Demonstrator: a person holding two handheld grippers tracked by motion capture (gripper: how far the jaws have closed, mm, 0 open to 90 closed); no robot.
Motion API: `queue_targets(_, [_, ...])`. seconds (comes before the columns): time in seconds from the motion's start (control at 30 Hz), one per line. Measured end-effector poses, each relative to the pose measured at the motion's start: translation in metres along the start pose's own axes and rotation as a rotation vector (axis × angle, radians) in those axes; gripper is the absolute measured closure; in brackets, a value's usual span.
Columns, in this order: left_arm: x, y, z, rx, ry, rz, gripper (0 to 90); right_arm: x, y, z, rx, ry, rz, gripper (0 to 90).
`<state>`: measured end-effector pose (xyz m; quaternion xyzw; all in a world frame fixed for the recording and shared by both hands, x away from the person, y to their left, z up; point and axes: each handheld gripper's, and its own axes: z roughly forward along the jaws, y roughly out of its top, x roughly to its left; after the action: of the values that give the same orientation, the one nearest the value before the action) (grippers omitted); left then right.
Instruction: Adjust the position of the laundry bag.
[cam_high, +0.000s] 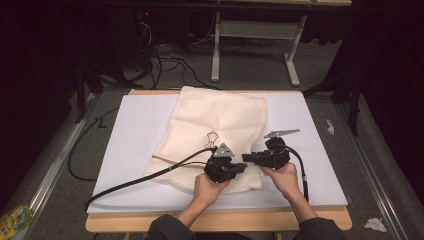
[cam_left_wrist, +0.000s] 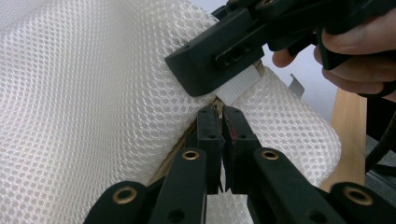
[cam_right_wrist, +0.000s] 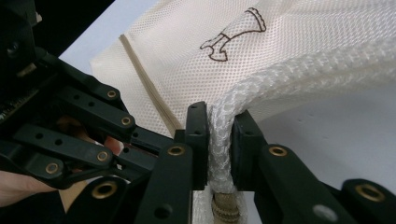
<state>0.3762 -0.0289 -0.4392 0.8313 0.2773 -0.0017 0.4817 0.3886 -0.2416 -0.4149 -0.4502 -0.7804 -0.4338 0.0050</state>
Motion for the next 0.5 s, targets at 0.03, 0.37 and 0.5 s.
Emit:
queue_targets(0.03, [0.0001,0.0002,-0.0002,0.000,0.000,0.001,87.1,-0.0007,-0.0002,-0.0002,0.003,0.001,-0.002,77.9])
queue_targets(0.37, [0.0008,0.0006,-0.0002,0.008,0.019,-0.008,87.1,0.0022,-0.0014,-0.0012,0.037,-0.007,-0.021,81.4])
queue_targets(0.5, [0.0011,0.0011,-0.0007,0.015,0.023,-0.009,87.2,0.0034,-0.0017,-0.0005,0.045,-0.017,-0.033,83.4])
